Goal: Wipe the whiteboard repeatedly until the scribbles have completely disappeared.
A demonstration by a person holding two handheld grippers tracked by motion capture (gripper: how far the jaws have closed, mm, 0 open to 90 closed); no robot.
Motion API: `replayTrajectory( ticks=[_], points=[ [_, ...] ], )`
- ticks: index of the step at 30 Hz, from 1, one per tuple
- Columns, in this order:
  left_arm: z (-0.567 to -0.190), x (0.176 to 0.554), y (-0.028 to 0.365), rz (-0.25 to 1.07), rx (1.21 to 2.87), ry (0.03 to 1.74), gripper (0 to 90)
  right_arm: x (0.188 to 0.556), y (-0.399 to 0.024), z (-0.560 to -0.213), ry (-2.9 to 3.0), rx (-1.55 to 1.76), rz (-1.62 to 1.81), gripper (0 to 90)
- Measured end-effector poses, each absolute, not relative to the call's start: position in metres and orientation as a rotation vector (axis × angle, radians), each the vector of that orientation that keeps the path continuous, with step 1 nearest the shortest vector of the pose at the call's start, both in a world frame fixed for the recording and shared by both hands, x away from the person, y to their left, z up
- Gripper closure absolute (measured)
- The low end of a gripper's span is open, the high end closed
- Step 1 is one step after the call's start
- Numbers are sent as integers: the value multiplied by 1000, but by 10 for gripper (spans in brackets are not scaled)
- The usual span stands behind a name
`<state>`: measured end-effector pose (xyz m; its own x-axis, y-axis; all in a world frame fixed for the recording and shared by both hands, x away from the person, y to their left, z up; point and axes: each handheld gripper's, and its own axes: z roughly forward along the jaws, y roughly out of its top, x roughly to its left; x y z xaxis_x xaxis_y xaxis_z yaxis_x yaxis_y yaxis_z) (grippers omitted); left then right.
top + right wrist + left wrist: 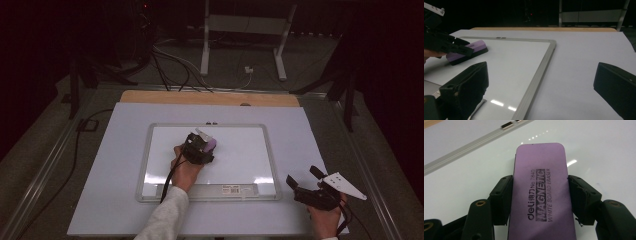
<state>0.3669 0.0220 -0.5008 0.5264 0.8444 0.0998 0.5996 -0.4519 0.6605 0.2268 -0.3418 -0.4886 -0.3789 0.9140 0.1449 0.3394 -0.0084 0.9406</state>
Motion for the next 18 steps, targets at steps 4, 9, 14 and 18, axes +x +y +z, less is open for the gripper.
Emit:
replayTrajectory(
  ticks=[4, 9, 14, 18],
  points=[
    [-501, 359, 10, 545, 2219, 1117, 413, 227, -342, -489, 1738, 1303, 1398, 3],
    [-500, 344, -10, 486, 2258, 984, 413, 227, -342, -488, 1739, 1298, 1397, 3],
    [-501, 342, -15, 494, 2268, 958, 414, 226, -342, -488, 1737, 1302, 1398, 3],
    [-501, 349, -13, 540, 2257, 1002, 414, 226, -343, -488, 1733, 1303, 1397, 3]
  ],
)
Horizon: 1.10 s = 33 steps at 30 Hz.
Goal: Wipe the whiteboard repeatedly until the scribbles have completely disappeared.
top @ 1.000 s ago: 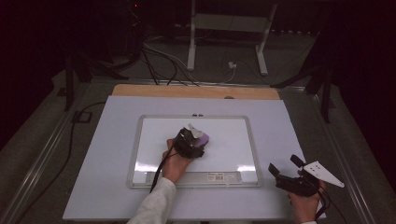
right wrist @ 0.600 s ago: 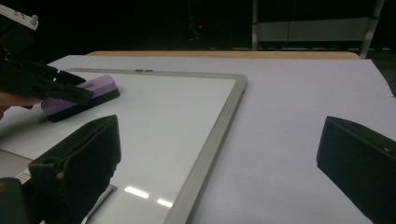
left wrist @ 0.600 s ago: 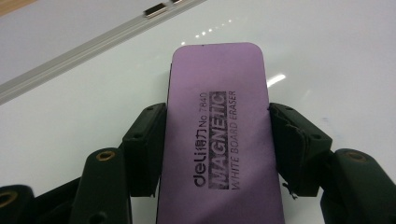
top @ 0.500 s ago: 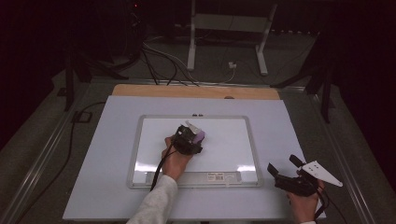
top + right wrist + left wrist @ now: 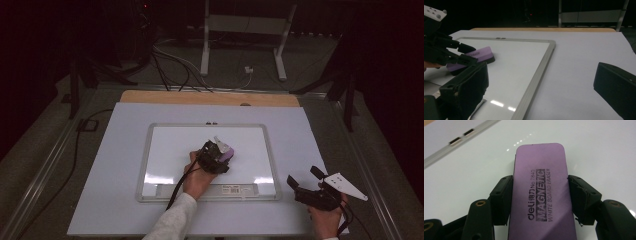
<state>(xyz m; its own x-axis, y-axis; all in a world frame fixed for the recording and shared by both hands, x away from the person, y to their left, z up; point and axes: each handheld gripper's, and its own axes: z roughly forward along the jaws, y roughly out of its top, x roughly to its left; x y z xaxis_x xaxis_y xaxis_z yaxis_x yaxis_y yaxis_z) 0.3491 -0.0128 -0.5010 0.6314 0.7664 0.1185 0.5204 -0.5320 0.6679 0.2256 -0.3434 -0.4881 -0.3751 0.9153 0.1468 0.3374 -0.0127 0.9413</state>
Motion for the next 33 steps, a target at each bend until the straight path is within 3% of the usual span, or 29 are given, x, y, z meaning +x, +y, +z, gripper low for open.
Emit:
replayTrajectory(
  ticks=[13, 33],
  points=[
    [-500, 382, 35, 655, 2177, 1287, 414, 226, -345, -488, 1725, 1318, 1396, 3],
    [-484, 378, 57, 630, 2061, 1293, 413, 226, -345, -488, 1722, 1317, 1399, 3]
  ],
)
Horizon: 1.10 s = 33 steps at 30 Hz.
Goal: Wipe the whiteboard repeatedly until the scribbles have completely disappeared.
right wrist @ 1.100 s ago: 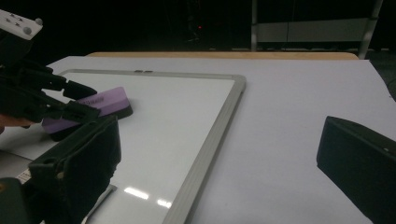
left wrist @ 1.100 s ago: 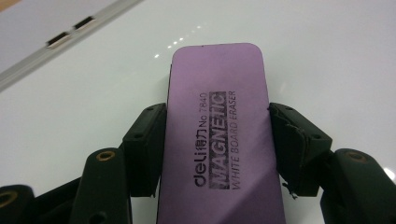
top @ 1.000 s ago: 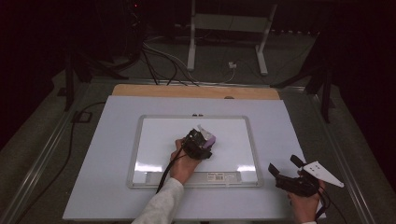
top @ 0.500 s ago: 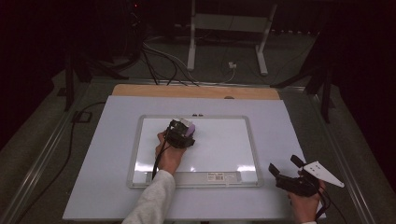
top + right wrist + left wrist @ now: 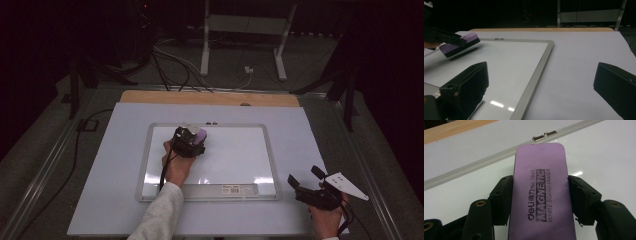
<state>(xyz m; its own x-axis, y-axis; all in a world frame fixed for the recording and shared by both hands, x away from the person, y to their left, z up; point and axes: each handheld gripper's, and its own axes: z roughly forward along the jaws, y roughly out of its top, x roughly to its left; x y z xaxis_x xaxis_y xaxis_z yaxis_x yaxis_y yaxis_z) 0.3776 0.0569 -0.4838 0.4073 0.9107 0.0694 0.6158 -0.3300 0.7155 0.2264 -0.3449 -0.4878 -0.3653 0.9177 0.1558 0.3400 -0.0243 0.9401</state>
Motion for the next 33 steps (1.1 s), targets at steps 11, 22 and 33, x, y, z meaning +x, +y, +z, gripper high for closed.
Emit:
replayTrajectory(
  ticks=[11, 22, 33],
  points=[
    [-474, 374, 67, 629, 2020, 1298, 413, 227, -344, -488, 1725, 1315, 1398, 4],
    [-467, 372, 74, 633, 1990, 1302, 413, 227, -345, -488, 1722, 1319, 1399, 4],
    [-463, 371, 86, 639, 1963, 1326, 413, 227, -346, -488, 1719, 1318, 1396, 4]
  ],
)
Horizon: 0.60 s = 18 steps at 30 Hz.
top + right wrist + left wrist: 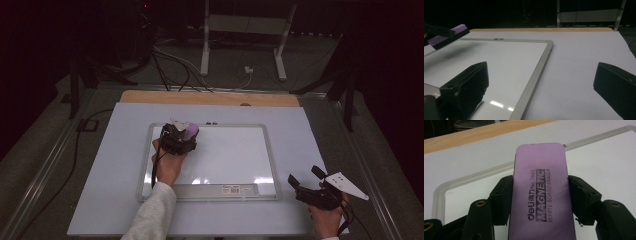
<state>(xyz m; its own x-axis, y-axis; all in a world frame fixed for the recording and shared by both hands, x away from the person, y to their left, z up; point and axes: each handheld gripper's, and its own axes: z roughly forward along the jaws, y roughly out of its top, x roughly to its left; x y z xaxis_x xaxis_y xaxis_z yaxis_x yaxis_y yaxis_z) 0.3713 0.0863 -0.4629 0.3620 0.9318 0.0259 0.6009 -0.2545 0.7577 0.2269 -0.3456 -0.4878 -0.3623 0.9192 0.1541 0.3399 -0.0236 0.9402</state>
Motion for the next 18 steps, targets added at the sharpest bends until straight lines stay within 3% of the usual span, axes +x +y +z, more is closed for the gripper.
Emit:
replayTrajectory(
  ticks=[18],
  points=[
    [-467, 375, 118, 691, 1915, 1432, 413, 226, -345, -488, 1722, 1317, 1398, 4]
  ],
)
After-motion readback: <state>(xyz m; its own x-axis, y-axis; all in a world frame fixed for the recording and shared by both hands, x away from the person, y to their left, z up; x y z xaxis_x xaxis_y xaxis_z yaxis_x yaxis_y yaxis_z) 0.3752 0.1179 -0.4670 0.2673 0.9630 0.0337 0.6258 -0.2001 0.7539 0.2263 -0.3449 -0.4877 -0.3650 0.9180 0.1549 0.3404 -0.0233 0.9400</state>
